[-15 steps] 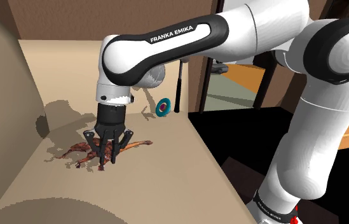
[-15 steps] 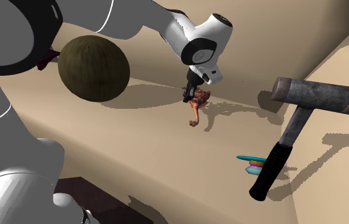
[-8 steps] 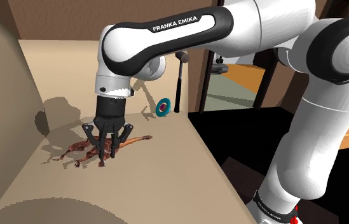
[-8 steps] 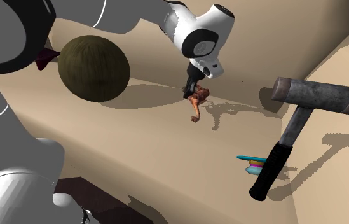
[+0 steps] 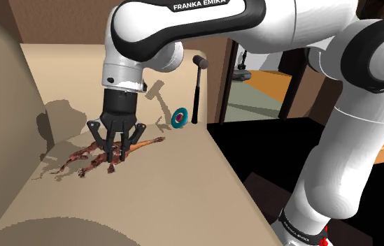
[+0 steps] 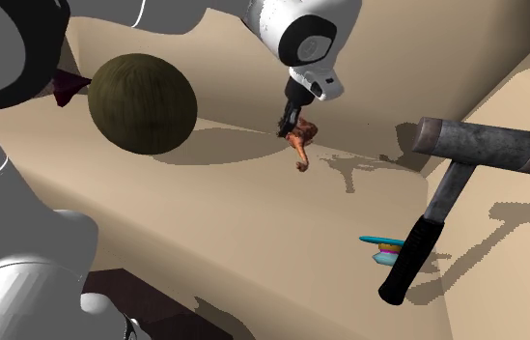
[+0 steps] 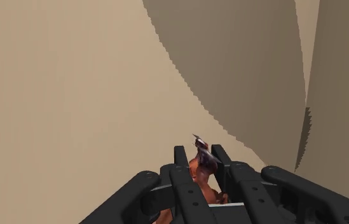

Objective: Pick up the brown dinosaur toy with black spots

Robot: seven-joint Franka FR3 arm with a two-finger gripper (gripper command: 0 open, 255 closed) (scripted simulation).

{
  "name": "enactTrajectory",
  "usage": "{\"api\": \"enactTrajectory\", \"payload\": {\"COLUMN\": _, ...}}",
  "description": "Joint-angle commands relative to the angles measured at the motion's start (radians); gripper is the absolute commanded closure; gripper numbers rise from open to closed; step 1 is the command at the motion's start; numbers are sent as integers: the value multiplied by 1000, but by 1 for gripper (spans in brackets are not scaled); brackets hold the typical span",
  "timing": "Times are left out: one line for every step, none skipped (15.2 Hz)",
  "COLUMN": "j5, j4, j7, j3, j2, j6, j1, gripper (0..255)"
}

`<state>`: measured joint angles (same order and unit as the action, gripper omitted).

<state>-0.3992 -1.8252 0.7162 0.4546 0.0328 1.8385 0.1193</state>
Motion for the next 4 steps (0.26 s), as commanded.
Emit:
{"api": "enactTrajectory", "payload": {"j5": 3, "j4": 28, "j7": 12, "j3": 0, "j2": 1, "j6": -25, "j1": 0, "gripper": 255}}
{"api": "enactTrajectory", "payload": {"j5": 4, "j4": 40, "j7": 16, "j3": 0, "j2": 0, "j6": -37, "j1": 0, "gripper": 255}}
{"api": "enactTrajectory", "payload": {"j5": 4, "j4": 42, "j7": 16, "j3": 0, "j2": 0, "j6": -39, "j1": 0, "gripper": 255}}
{"api": "enactTrajectory", "payload": {"j5": 4, "j4": 42, "j7": 16, "j3": 0, "j2": 0, "j6": -39, "j1": 0, "gripper": 255}}
